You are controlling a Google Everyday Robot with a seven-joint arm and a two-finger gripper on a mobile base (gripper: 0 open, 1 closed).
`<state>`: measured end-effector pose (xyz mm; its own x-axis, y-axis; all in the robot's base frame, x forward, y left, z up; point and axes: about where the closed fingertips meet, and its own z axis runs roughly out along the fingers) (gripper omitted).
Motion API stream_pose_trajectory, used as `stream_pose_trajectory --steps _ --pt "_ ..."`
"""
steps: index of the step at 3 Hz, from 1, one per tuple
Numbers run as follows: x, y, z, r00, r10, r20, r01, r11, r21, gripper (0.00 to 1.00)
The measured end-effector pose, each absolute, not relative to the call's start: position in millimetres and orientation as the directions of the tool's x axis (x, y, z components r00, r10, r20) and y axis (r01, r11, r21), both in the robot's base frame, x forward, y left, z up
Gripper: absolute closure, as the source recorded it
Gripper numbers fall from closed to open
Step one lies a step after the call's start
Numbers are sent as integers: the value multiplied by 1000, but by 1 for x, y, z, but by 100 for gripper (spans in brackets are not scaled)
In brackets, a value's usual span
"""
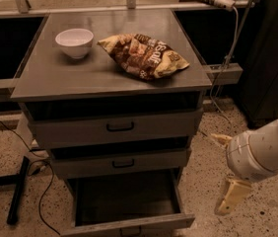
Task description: Close bottom drawer
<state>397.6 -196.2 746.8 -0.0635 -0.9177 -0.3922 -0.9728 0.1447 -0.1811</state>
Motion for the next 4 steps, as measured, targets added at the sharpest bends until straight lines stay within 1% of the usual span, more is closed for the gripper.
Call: stream_pose_trajectory --steps 1,2,3,4 --pt "398 -196 747 -63 -918 -392 -973 144 -181 0" --pt "395 -190 728 -80 -916 -393 -980 145 -139 0" --pt "398 -189 684 -116 -903 -414 -983 163 -80 0" --pt "403 -190 637 -145 -884 -444 -981 188 -53 18"
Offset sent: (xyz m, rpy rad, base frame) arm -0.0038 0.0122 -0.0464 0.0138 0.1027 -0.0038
